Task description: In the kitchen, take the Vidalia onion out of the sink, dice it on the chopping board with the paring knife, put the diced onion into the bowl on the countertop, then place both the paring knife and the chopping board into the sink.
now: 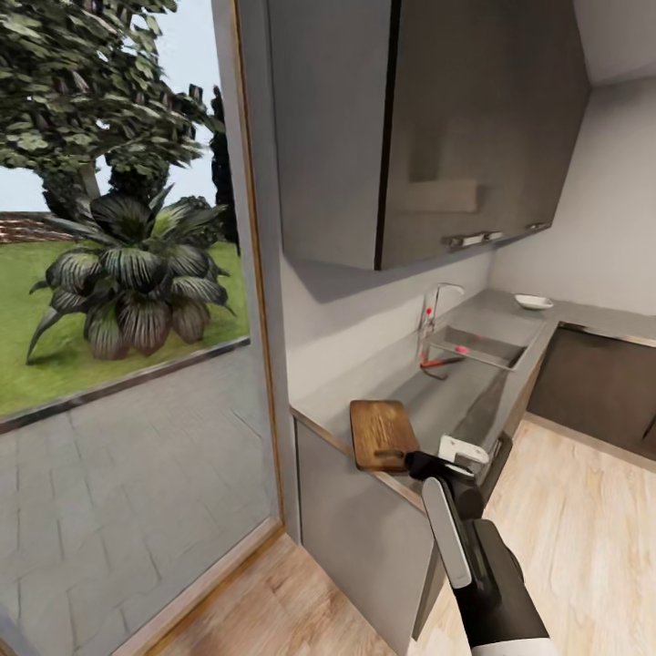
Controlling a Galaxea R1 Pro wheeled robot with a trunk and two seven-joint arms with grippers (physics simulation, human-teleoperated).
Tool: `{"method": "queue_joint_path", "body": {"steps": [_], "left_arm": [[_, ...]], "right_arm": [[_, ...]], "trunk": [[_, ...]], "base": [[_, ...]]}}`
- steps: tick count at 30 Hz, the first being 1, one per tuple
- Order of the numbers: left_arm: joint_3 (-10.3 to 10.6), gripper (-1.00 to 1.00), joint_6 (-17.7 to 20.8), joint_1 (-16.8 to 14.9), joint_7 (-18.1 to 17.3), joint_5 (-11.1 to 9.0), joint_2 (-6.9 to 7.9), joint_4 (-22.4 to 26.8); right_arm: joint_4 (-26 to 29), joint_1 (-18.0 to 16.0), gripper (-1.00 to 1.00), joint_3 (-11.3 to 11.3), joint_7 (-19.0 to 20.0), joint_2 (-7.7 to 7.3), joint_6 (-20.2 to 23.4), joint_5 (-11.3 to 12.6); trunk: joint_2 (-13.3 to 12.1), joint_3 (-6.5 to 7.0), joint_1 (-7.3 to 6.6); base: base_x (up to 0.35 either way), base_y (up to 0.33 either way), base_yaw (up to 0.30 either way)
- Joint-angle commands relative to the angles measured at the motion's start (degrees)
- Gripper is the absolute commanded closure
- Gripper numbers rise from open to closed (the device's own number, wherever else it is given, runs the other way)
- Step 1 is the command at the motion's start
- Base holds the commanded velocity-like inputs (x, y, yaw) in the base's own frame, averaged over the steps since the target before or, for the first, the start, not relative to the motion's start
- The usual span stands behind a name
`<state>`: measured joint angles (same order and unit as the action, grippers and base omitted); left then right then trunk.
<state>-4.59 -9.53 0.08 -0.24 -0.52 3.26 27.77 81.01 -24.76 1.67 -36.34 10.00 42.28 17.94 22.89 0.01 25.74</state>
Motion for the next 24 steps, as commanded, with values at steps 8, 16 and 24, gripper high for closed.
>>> {"method": "queue_joint_path", "body": {"steps": [8,16,24], "left_arm": [[-0.1,-1.0,-0.1,0.0,0.0,0.0,-0.01,0.0],[-0.1,-1.0,-0.1,0.0,0.0,0.0,-0.01,0.0],[-0.1,-1.0,-0.1,0.0,0.0,0.0,-0.01,0.0]], "right_arm": [[-0.1,0.0,-1.0,0.0,-4.9,0.0,-0.1,2.8],[-0.2,0.0,-1.0,0.0,-5.6,0.0,-0.1,3.2],[-2.0,0.0,-1.0,0.0,-7.5,0.0,-0.2,3.3]], "trunk": [[0.0,-0.01,0.04],[0.0,-0.01,0.04],[0.0,-0.01,0.04]], "base": [[0.224,0.0,0.0],[0.035,0.0,0.0],[0.002,0.0,0.0]]}}
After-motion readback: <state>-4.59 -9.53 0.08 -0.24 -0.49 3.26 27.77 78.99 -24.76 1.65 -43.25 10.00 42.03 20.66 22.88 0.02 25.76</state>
